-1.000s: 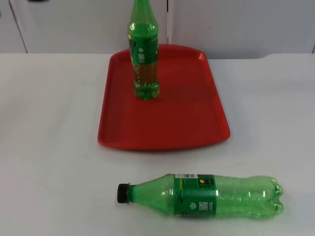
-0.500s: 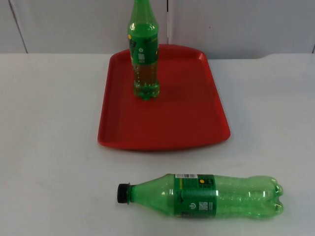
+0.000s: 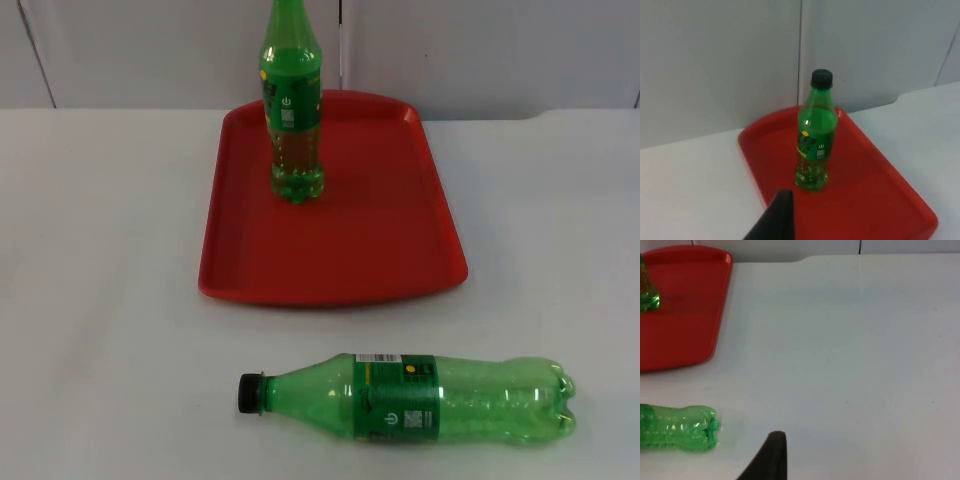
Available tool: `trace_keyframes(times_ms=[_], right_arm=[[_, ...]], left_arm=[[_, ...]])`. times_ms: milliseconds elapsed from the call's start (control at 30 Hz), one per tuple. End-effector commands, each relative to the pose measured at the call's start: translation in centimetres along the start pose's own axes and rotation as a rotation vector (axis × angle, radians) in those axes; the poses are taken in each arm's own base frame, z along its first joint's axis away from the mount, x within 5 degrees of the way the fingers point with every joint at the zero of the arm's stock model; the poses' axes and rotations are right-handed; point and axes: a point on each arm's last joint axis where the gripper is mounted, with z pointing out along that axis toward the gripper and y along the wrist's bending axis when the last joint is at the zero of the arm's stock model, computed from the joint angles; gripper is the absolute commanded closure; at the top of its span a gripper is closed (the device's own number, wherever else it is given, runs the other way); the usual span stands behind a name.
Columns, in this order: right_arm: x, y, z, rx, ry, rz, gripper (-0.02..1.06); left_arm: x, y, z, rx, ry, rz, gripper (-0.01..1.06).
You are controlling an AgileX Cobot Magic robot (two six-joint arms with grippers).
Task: Place the bottle upright on the tray.
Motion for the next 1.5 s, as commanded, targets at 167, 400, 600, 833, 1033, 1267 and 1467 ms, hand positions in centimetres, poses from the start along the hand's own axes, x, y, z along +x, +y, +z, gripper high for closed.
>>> trace_keyframes(times_ms=[167,400,600,833,1033,1267,1467], right_arm=[[0.1,0.0,0.1,0.006,-0.006,0.003,-0.01],[0.1,0.0,0.1,0.006,-0.006,0.003,-0.01],[0.1,0.0,0.1,0.006,-0.006,0.003,-0.01],[0.1,0.0,0.1,0.006,-0.006,0.003,-0.01],[0.1,0.0,0.1,0.006,-0.006,0.003,-0.01],[0.1,0.0,0.1,0.006,-0.006,0.003,-0.01],[0.1,0.0,0.1,0.006,-0.006,0.003,-0.01]], left_arm=[[0.2,0.2,-3.0,-0.005,-0.003,-0.008,0.00],[0.8,0.3,-6.7,0.014,-0.010,0.048,0.00],[1.5,0.5,-10.1,0.030,-0.050,0.096,0.00],[3.0,0.9,-14.3,0.036,-0.101,0.104,0.00],[4.5,1.1,-16.9,0.047,-0.136,0.090,0.00],[6.5,1.5,-19.5,0.046,-0.160,0.086,0.00],[7.6,1.8,-20.4,0.037,-0.151,0.089,0.00]])
